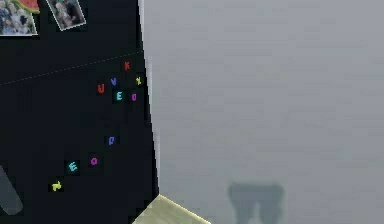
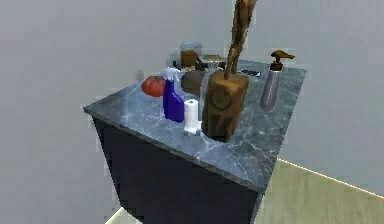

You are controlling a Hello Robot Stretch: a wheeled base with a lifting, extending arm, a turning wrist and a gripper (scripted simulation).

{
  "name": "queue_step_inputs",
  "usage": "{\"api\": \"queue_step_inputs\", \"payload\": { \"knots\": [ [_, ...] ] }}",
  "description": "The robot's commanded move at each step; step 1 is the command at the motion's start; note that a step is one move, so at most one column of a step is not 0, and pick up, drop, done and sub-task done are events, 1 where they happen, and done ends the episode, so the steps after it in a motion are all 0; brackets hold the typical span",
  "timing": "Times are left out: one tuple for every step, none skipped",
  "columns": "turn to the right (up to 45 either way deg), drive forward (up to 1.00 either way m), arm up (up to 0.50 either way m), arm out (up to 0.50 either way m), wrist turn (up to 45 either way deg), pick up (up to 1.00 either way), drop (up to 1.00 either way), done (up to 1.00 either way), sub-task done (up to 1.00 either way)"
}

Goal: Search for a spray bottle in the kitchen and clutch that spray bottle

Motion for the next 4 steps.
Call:
{"api": "queue_step_inputs", "payload": {
  "knots": [
    [0.0,0.0,0.5,0.0,0.0,0.0,0.0,0.0,0.0],
    [0.0,0.0,0.38,0.0,0.0,0.0,0.0,0.0,0.0],
    [0.0,0.0,0.0,0.42,0.0,0.0,0.0,0.0,0.0],
    [0.0,0.0,0.0,0.0,45.0,0.0,0.0,0.0,0.0]
  ]
}}
